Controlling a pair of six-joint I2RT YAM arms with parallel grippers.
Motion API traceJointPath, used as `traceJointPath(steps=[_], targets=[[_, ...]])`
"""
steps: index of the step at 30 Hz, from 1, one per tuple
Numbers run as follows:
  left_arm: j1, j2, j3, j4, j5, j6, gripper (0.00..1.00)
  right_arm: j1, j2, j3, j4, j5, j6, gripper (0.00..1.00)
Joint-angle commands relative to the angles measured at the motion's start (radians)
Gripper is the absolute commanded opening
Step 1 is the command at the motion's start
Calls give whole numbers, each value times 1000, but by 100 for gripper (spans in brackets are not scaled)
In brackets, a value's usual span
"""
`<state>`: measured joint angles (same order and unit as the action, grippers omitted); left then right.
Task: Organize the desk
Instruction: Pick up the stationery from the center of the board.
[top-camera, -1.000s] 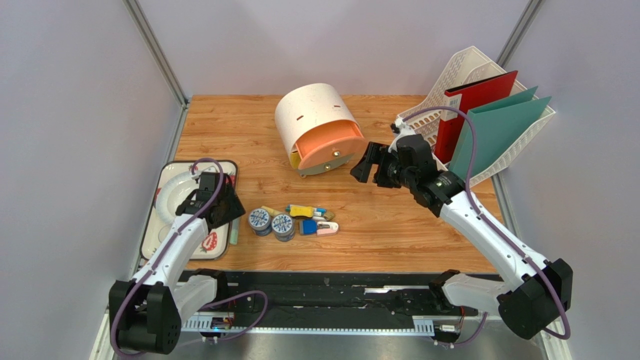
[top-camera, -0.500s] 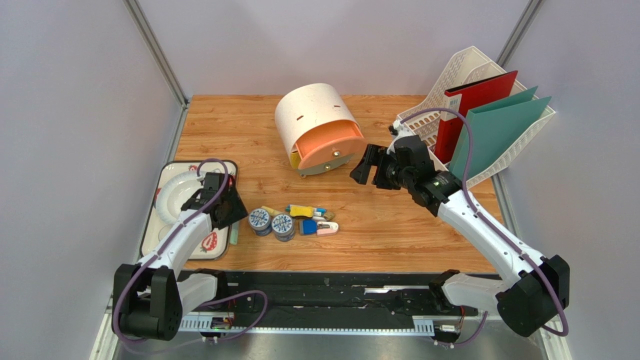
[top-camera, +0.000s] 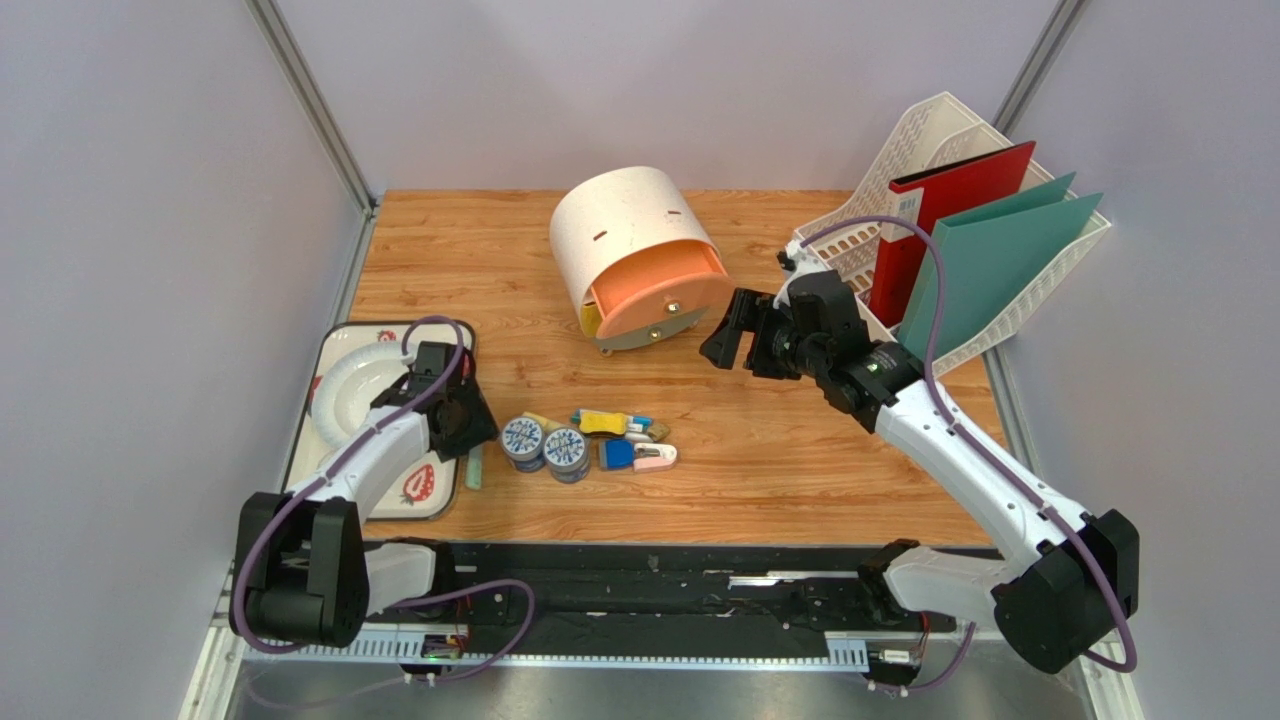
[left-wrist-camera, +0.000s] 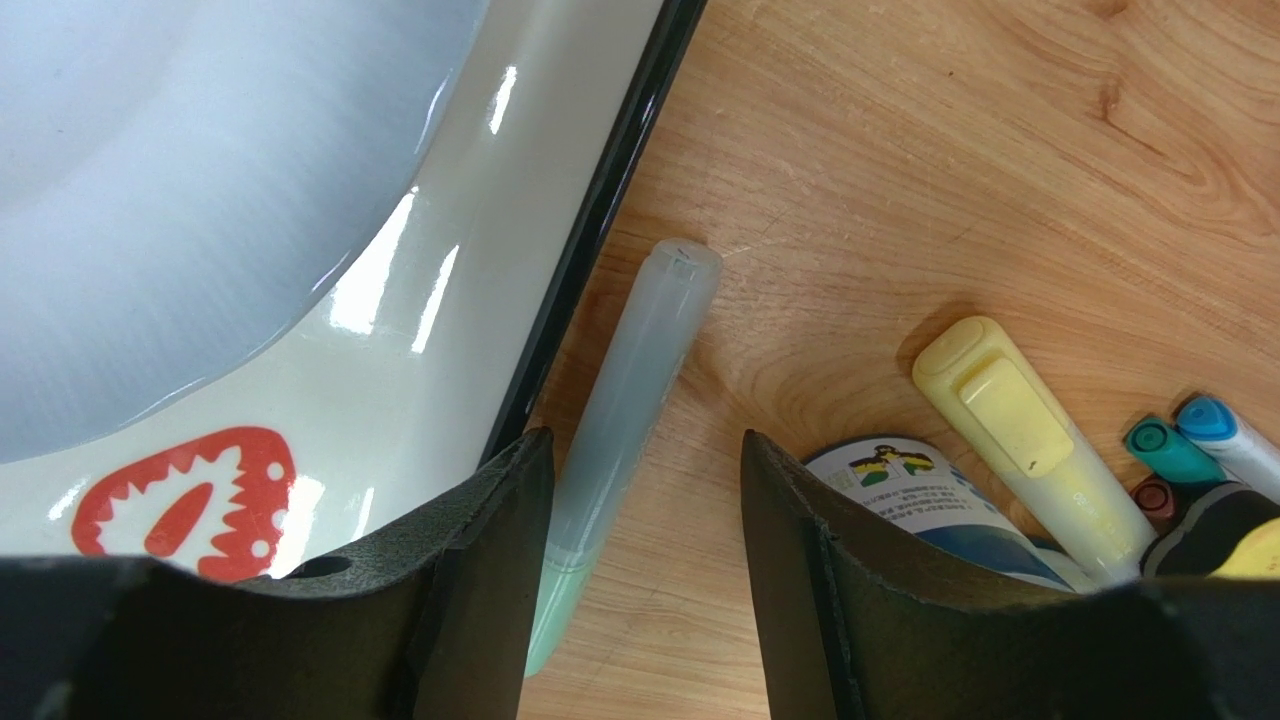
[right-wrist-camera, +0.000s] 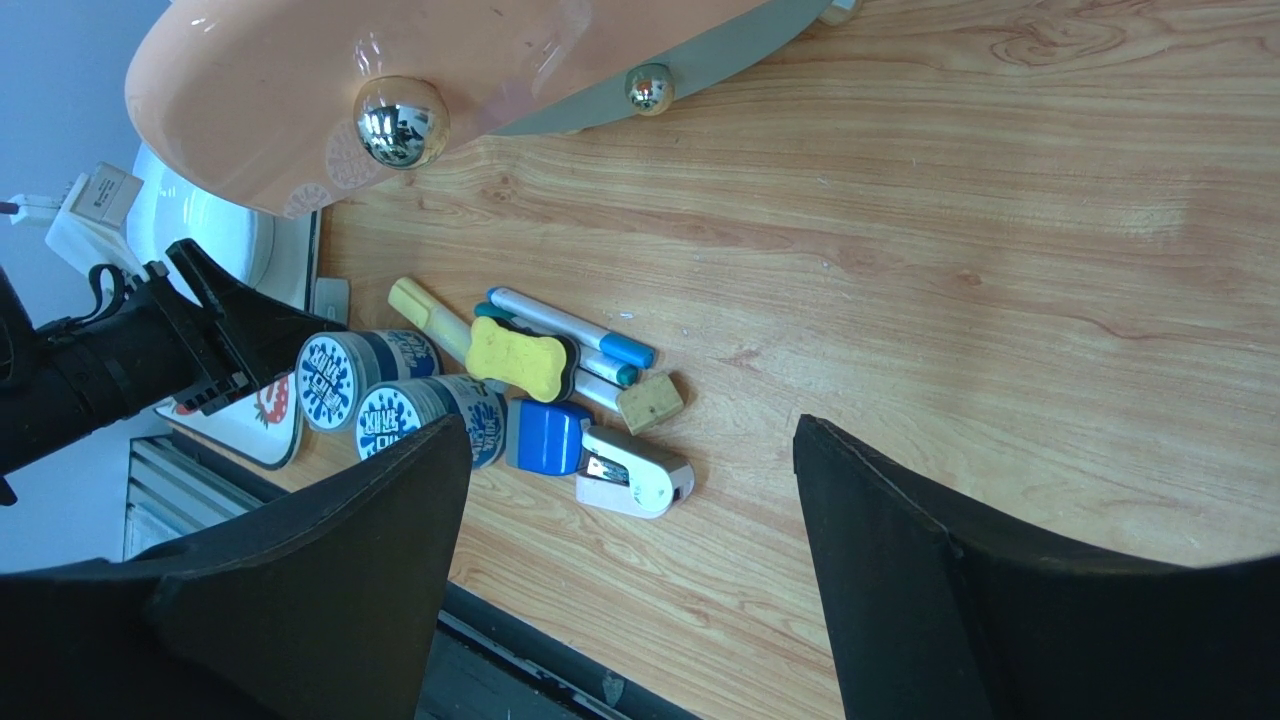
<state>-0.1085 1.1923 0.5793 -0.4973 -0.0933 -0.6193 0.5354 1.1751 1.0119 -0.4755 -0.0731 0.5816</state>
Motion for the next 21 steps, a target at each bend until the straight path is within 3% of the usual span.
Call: traceJointPath(steps=[1, 14, 20, 21], targets=[[3, 26, 45, 14, 27, 23, 58, 1, 6, -4, 14, -5, -12, 82], [3, 118, 79, 22, 70, 67, 52, 1, 14, -1, 11, -7, -17, 82], [1, 121, 80, 28, 76, 75, 42, 1, 12, -1, 9, -5, -16, 82], [1, 119, 77, 28, 78, 75, 37, 1, 12, -1, 11, -5, -16, 82]])
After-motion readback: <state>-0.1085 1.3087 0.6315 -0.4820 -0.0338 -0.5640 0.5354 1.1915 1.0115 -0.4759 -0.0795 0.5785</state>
